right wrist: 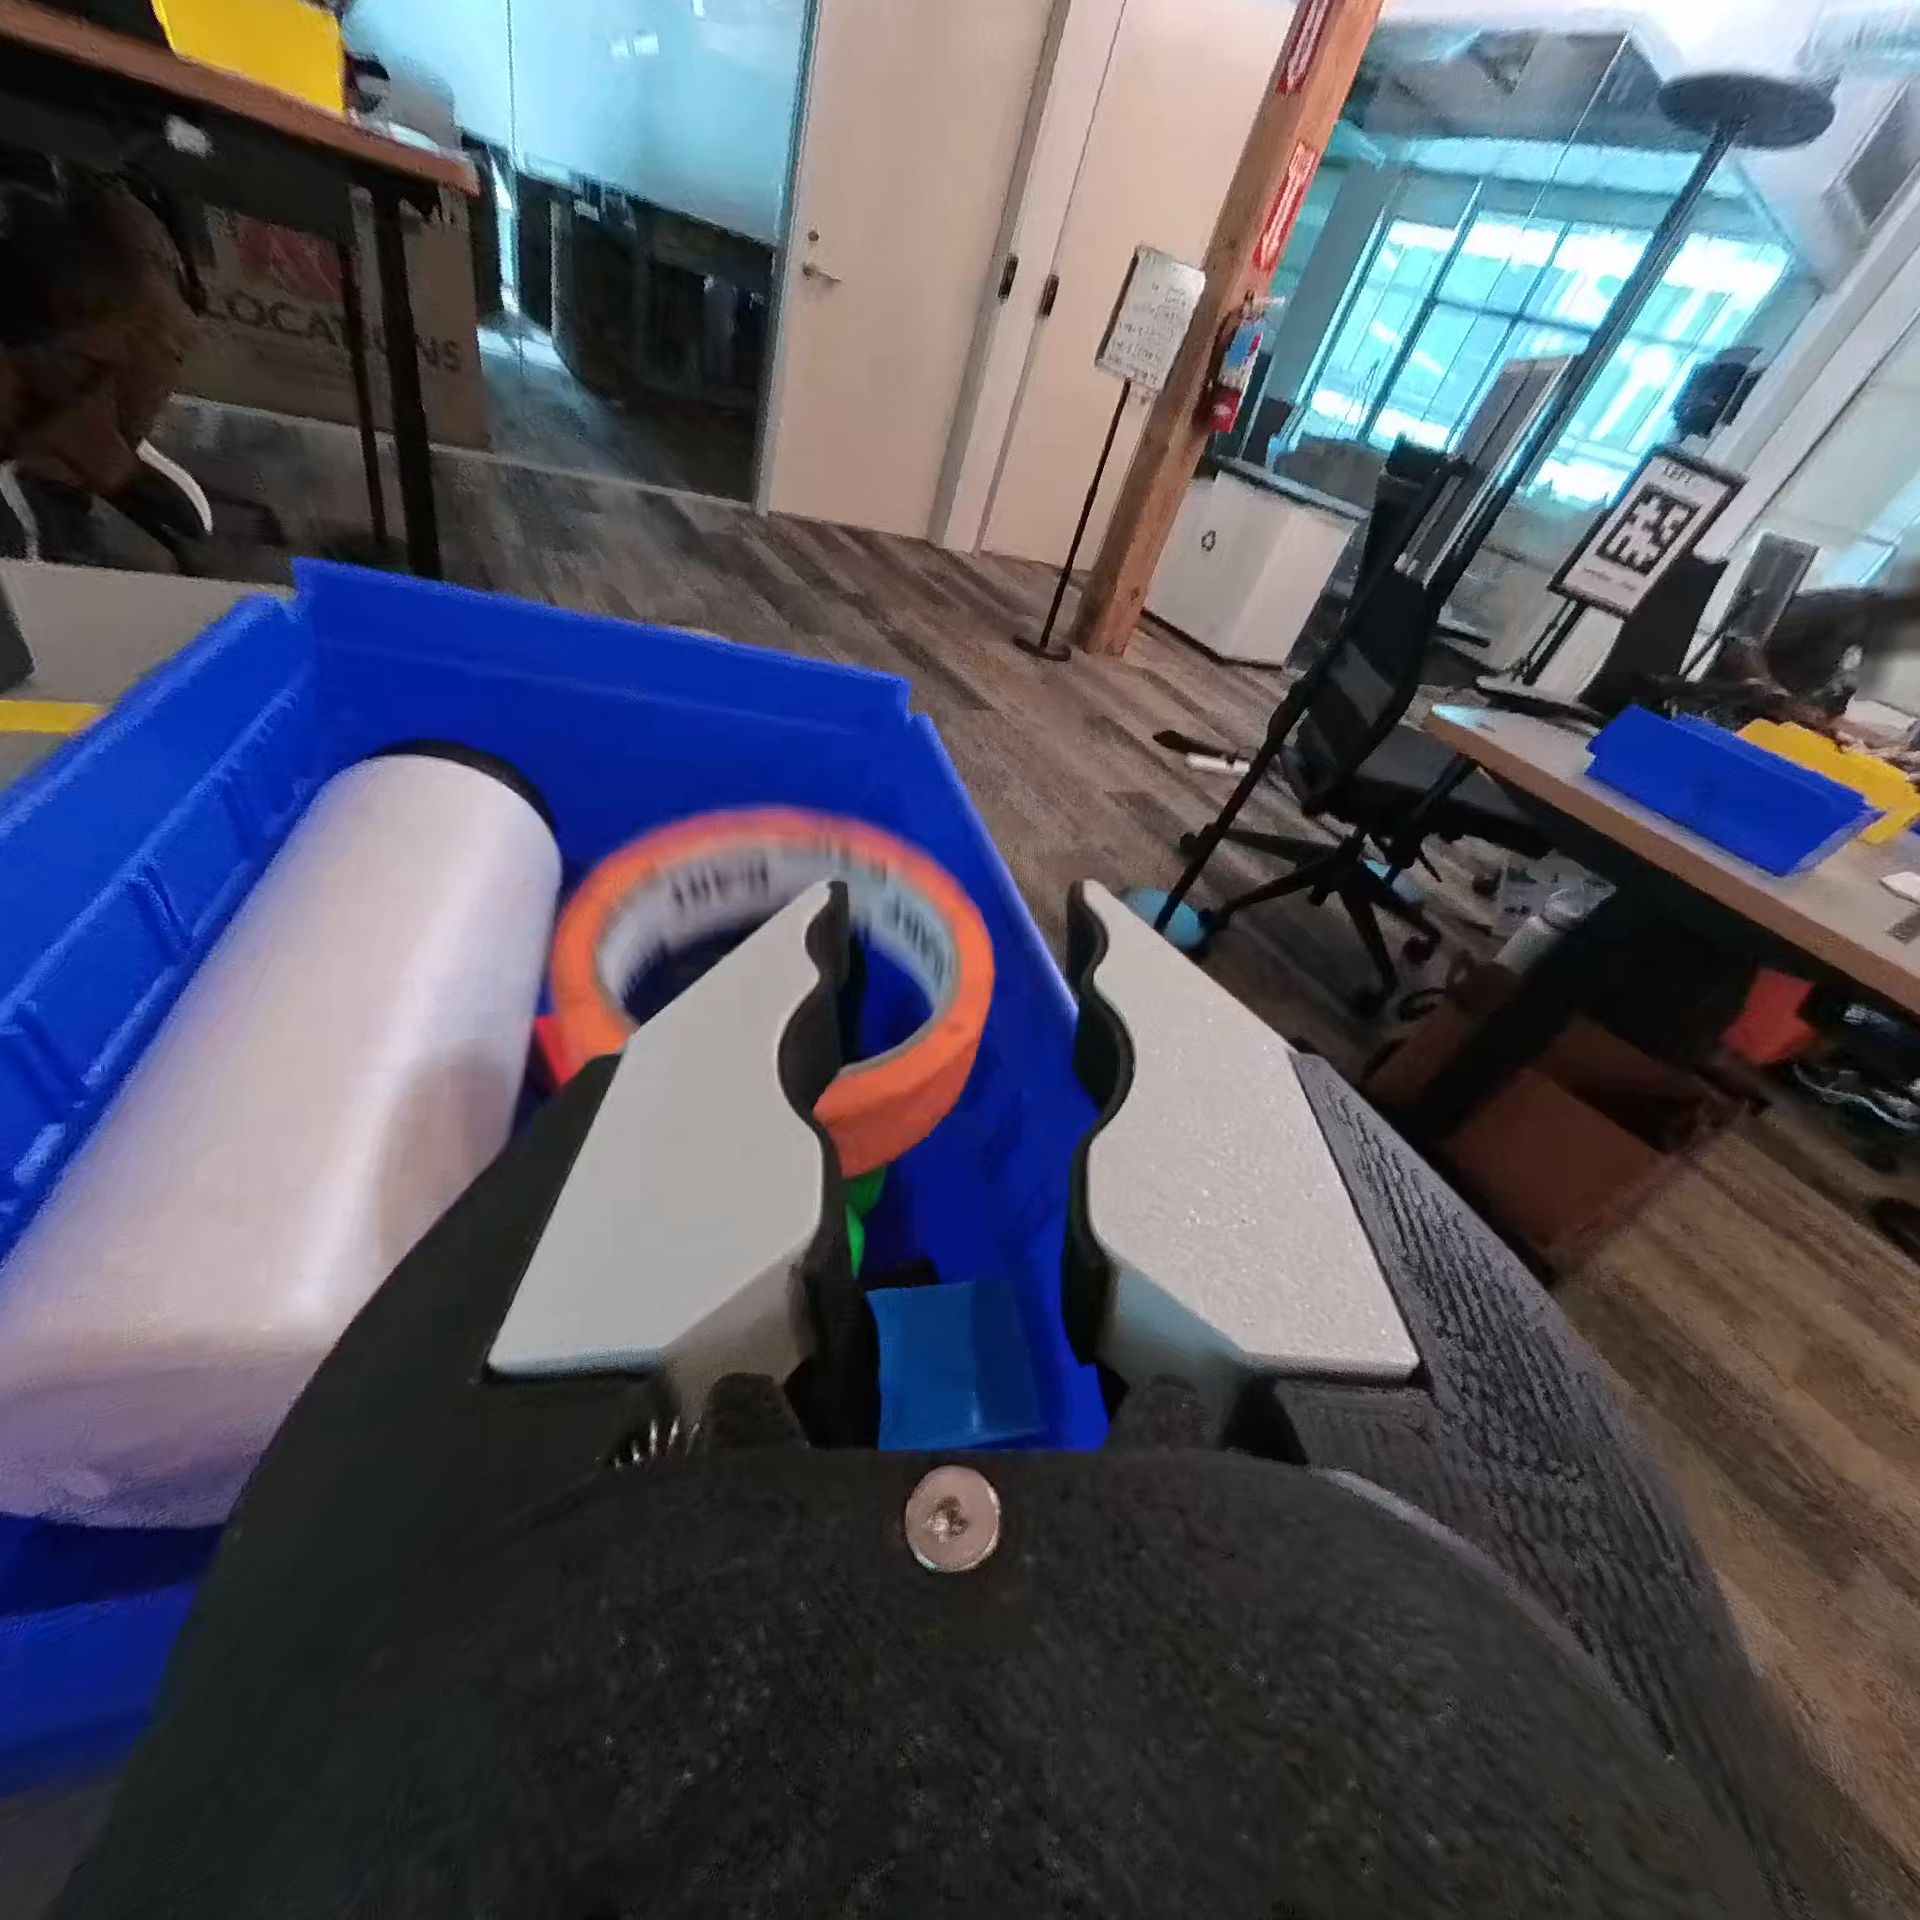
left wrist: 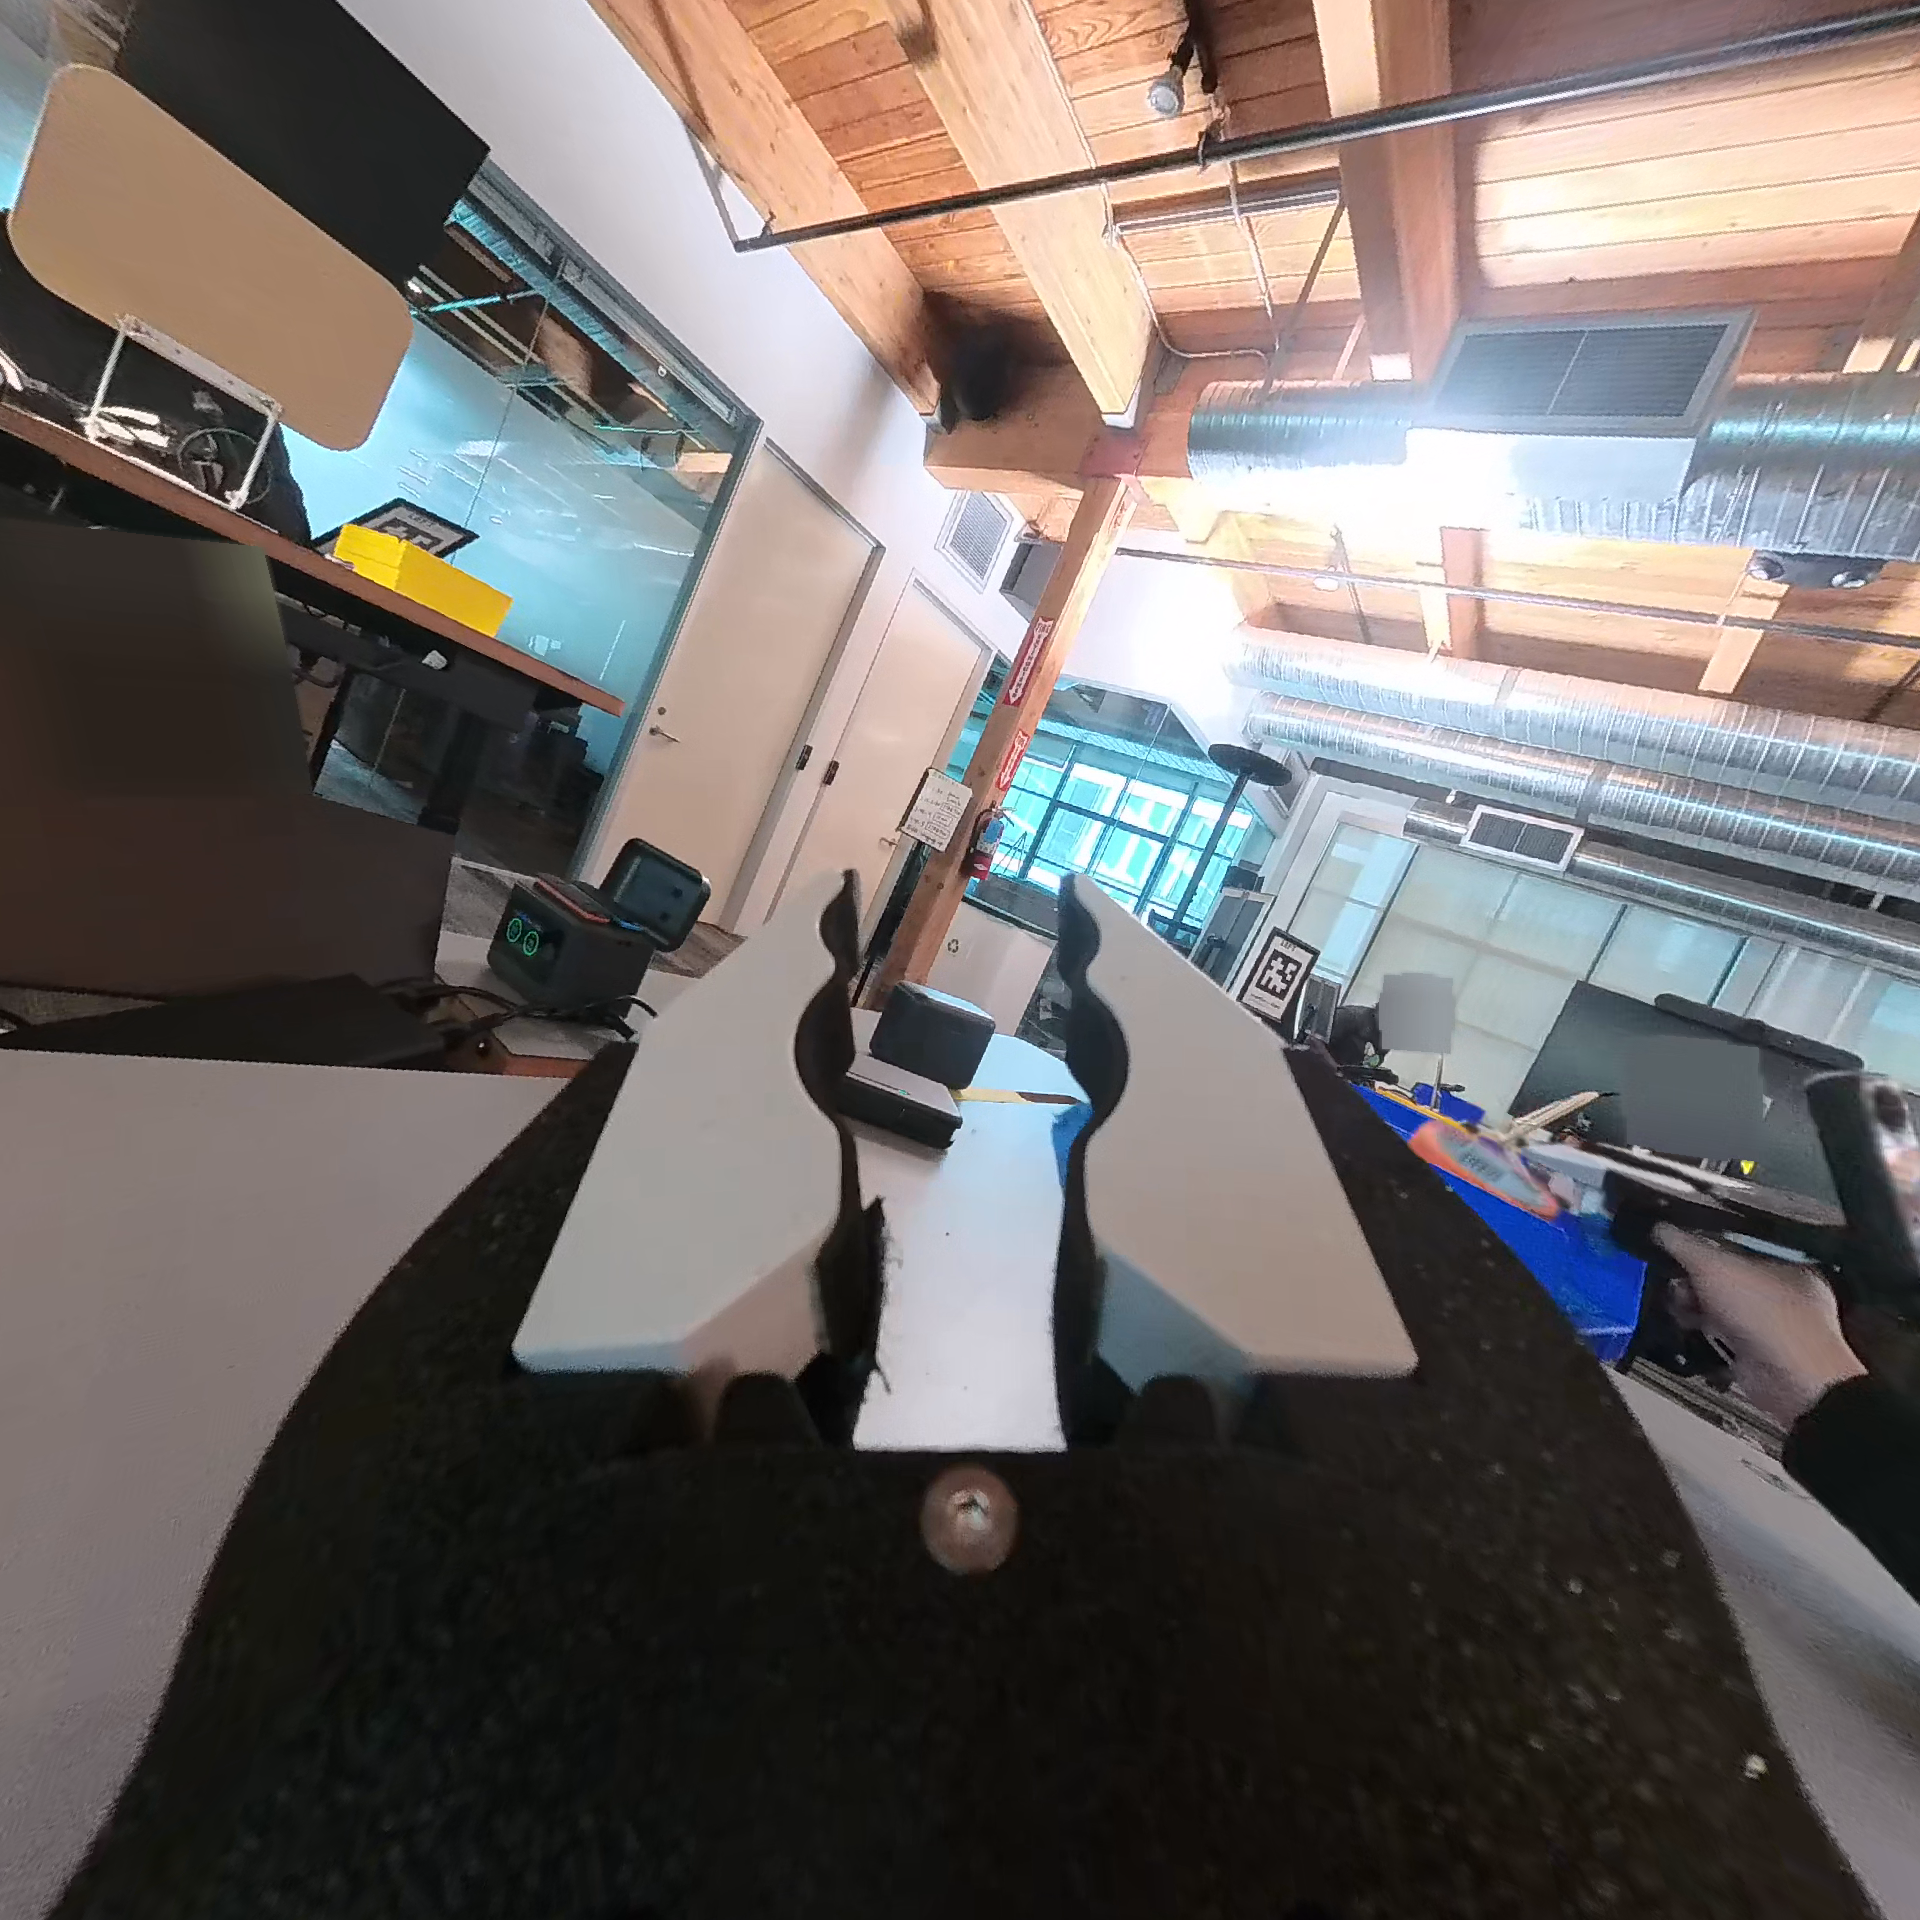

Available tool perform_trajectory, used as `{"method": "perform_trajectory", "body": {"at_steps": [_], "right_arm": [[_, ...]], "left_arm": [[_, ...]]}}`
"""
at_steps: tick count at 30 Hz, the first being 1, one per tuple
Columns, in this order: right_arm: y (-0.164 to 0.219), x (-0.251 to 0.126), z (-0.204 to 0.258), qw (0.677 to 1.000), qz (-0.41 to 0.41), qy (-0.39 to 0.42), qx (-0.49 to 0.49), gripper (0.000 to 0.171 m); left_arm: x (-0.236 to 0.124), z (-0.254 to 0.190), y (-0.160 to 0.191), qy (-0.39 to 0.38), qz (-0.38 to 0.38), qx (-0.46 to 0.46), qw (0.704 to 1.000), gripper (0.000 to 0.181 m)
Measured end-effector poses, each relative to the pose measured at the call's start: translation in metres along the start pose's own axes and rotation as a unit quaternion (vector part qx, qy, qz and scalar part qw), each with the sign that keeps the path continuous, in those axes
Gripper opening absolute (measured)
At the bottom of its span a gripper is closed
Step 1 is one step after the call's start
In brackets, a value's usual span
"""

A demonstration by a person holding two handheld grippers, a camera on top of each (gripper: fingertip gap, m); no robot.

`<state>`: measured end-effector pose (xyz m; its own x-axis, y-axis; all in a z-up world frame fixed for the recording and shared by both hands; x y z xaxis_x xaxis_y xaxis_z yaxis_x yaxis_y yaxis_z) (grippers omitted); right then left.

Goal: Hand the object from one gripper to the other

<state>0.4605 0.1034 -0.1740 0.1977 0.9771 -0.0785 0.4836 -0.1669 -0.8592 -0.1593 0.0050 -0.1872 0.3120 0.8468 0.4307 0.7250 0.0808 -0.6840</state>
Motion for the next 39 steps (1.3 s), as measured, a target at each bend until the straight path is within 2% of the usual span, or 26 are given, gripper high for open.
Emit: {"method": "perform_trajectory", "body": {"at_steps": [1, 3, 5, 7, 9, 13, 16, 24, 28, 29, 30, 32, 36, 39], "right_arm": [[-0.006, -0.004, 0.002, 1.0, -0.019, 0.004, 0.0, 0.041], [-0.027, -0.018, 0.01, 0.997, -0.082, 0.01, -0.001, 0.039], [-0.061, -0.044, 0.029, 0.982, -0.188, 0.007, 0.0, 0.03], [-0.1, -0.081, 0.065, 0.949, -0.314, -0.023, -0.003, 0.024], [-0.128, -0.117, 0.122, 0.91, -0.403, -0.098, 0.001, 0.02], [-0.139, -0.181, 0.256, 0.831, -0.447, -0.33, 0.014, 0.019], [-0.147, -0.205, 0.317, 0.798, -0.459, -0.39, -0.027, 0.016], [-0.207, -0.178, 0.407, 0.77, -0.481, -0.42, 0.004, 0.008], [-0.227, -0.146, 0.436, 0.78, -0.473, -0.409, -0.003, 0.006], [-0.229, -0.139, 0.441, 0.782, -0.467, -0.412, -0.001, 0.006], [-0.23, -0.132, 0.446, 0.783, -0.459, -0.419, 0.001, 0.006], [-0.227, -0.122, 0.45, 0.791, -0.432, -0.434, 0.012, 0.006], [-0.227, -0.128, 0.45, 0.769, -0.441, -0.462, 0.03, 0.006], [-0.228, -0.132, 0.452, 0.765, -0.444, -0.466, 0.021, 0.005]], "left_arm": [[0.0, 0.0, 0.0, -0.001, 0.0, -0.001, 1.0, 0.035], [0.0, 0.001, 0.0, -0.002, -0.001, -0.001, 1.0, 0.035], [0.0, 0.001, 0.0, -0.005, 0.0, 0.001, 1.0, 0.035], [0.001, 0.001, 0.001, -0.007, 0.003, 0.005, 1.0, 0.035], [0.002, 0.001, 0.003, -0.012, 0.006, 0.011, 1.0, 0.035], [0.005, 0.0, 0.006, -0.022, 0.012, 0.024, 0.999, 0.036], [0.006, 0.0, 0.007, -0.031, 0.013, 0.037, 0.999, 0.036], [0.003, 0.004, 0.003, -0.081, 0.001, 0.086, 0.993, 0.033], [-0.002, 0.006, -0.003, -0.114, -0.006, 0.125, 0.986, 0.032], [-0.005, 0.008, -0.006, -0.135, -0.007, 0.136, 0.981, 0.025], [-0.01, 0.008, -0.013, -0.17, -0.019, 0.146, 0.974, 0.018], [-0.017, -0.014, -0.038, -0.188, -0.07, 0.192, 0.961, 0.004], [-0.033, -0.073, -0.083, -0.227, -0.075, 0.27, 0.933, 0.014], [-0.069, -0.101, -0.122, -0.287, -0.056, 0.331, 0.897, 0.027]]}}
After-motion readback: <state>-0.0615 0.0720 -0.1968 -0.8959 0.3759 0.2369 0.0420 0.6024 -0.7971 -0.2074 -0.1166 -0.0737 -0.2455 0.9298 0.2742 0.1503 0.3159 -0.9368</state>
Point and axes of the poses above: each gripper's, where its closed fingertips meet, x out along the fingers, y out of its underside, z = x × y across the jaws, the point moved 3 cm from there along -x, back along the fingers, and after that the axes turned 14 degrees about -x, right-handed, at the moved point
